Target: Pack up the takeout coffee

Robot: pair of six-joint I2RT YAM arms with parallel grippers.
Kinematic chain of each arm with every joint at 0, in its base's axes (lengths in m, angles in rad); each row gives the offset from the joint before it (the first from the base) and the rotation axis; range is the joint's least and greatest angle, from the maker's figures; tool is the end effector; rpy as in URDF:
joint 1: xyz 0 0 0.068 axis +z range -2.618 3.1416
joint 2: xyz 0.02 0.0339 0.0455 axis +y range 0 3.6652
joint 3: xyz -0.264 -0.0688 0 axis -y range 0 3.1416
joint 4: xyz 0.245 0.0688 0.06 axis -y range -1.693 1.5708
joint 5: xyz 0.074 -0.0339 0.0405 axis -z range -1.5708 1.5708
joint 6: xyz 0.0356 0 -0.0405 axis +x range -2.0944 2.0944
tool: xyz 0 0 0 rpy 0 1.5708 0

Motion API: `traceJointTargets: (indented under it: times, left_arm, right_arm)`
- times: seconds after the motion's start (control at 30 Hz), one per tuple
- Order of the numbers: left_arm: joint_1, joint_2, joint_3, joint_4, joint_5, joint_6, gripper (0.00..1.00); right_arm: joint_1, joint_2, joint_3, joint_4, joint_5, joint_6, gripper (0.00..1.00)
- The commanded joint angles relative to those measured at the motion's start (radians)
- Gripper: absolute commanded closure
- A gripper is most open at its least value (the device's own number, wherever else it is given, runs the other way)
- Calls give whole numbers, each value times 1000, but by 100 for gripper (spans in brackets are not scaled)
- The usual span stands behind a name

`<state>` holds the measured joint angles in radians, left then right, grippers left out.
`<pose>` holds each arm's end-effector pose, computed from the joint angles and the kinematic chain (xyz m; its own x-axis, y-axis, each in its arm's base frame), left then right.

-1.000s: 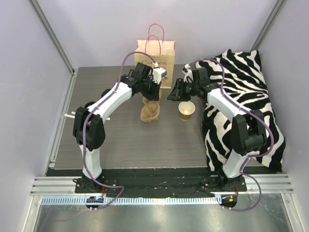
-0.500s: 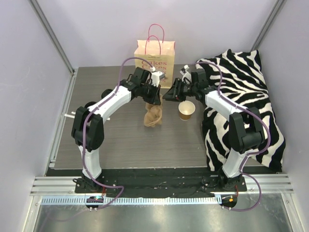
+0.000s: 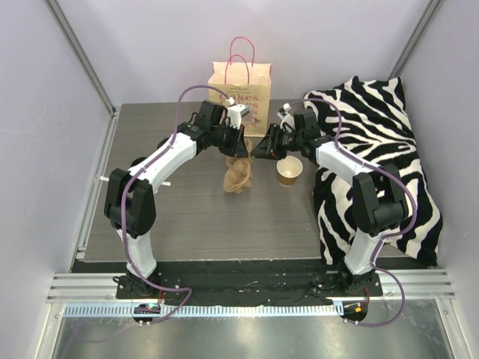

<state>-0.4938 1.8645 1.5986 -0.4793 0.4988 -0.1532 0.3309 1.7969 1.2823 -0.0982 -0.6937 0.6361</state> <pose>0.3670 -0.2169 0.2883 -0.7009 0.2251 -0.6768 0.6262 0.6486 -0.4327 0.3756 0.1531 0.2441 -0.8798 0.1807 -0.4396 -0.2757 0.5593 0.7818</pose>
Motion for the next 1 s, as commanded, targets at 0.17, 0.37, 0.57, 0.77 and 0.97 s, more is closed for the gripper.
traceJointTargets:
  times: [0.17, 0.37, 0.57, 0.77, 0.97]
  left_arm:
    - [6, -48, -2, 61, 61, -20, 100]
    - [6, -50, -5, 68, 76, -25, 100]
    - [4, -62, -23, 76, 83, -22, 100]
    - [6, -79, -23, 85, 101, -22, 100]
    - [11, -94, -17, 90, 126, -37, 100]
  right_arm:
    - [13, 9, 15, 66, -12, 19, 63]
    - [14, 19, 12, 92, -39, 51, 63]
    - [14, 19, -21, 178, -56, 103, 61]
    - [16, 36, -18, 118, -6, 48, 69]
    - [22, 41, 0, 14, 78, -45, 80]
